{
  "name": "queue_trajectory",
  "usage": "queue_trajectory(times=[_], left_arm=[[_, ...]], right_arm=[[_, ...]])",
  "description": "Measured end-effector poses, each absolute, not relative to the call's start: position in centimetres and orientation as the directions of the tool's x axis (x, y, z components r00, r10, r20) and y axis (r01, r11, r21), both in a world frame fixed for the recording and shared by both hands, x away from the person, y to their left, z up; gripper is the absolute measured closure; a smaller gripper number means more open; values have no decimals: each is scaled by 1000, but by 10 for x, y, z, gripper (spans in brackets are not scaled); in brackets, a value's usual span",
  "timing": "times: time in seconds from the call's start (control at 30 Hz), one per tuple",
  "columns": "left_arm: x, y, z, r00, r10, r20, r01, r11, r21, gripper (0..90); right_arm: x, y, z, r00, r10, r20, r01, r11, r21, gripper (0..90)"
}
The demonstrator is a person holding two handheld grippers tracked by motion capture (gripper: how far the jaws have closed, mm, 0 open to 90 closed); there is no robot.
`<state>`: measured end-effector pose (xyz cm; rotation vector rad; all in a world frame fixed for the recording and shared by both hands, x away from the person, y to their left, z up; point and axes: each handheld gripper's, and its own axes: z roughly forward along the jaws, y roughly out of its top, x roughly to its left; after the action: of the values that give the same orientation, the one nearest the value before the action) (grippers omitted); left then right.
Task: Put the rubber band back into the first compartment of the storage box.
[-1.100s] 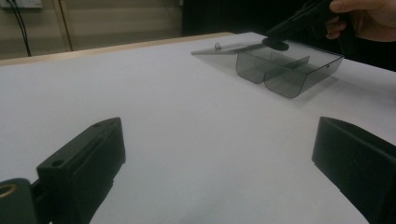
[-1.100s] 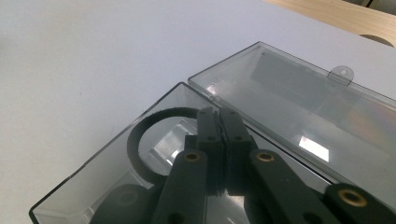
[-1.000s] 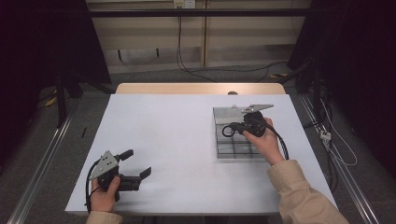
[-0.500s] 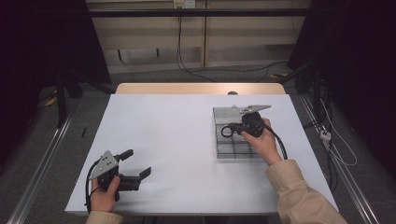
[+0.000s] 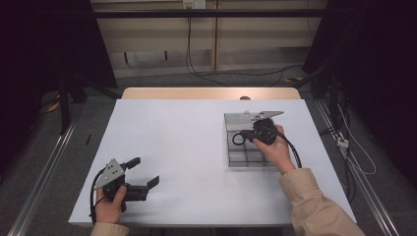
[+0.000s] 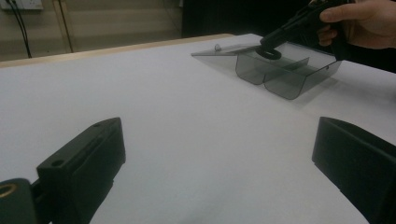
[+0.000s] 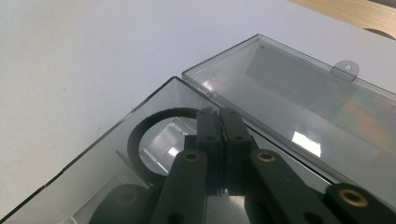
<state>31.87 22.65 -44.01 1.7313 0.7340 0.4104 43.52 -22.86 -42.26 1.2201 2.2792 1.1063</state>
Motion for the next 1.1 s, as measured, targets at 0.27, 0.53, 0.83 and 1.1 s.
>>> queue_trajectory(times=[0.27,0.53,0.83,1.1], left_arm=[[319,226,-440,743,661,-102,263,-149,953,25],[318,225,-440,741,663,-107,265,-143,954,24],[319,225,-440,743,661,-106,265,-145,953,25],[319,226,-440,746,658,-100,263,-153,953,24]], right_arm=[[435,-229,-423,-578,813,72,558,329,762,886],[436,-227,-423,-583,810,63,555,340,760,886],[437,-226,-424,-587,807,65,560,347,752,884],[439,-224,-425,-595,802,48,559,370,742,882]])
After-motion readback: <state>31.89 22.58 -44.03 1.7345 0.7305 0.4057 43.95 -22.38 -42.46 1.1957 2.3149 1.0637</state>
